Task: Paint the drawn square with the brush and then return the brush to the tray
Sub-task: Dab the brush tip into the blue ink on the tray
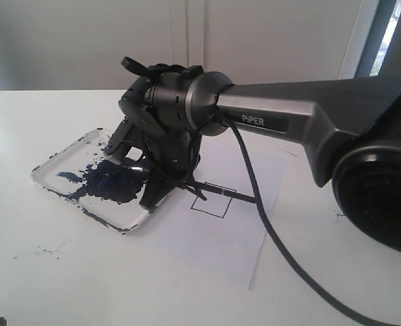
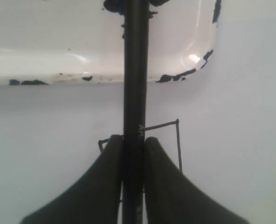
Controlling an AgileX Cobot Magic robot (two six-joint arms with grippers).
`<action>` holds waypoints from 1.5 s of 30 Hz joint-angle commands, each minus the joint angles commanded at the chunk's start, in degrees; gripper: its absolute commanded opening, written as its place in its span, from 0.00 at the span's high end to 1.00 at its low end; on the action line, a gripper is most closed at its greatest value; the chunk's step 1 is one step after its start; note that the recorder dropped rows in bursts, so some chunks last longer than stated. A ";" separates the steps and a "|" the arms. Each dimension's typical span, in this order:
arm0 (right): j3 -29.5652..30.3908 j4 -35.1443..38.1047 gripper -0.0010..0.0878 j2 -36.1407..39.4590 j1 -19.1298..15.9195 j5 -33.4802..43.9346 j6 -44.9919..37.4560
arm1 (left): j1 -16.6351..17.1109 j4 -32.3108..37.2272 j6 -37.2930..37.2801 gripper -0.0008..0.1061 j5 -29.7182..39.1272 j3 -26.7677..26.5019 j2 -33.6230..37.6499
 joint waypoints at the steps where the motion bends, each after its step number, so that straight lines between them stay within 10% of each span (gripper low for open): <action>1: 0.00 0.70 0.99 0.00 0.00 0.00 -0.42 | 0.00 0.00 0.00 0.29 0.00 0.00 0.00; 15: 0.00 11.06 0.99 0.00 0.00 -0.46 -7.21 | 0.00 0.00 0.00 0.29 0.00 0.00 0.00; 33: 0.00 -3.01 0.99 0.03 0.00 1.57 1.49 | 0.00 0.00 0.00 0.29 0.00 0.00 0.00; 45: 0.00 9.46 0.99 0.03 0.00 1.07 -5.96 | 0.00 0.00 0.00 0.29 0.00 0.00 0.00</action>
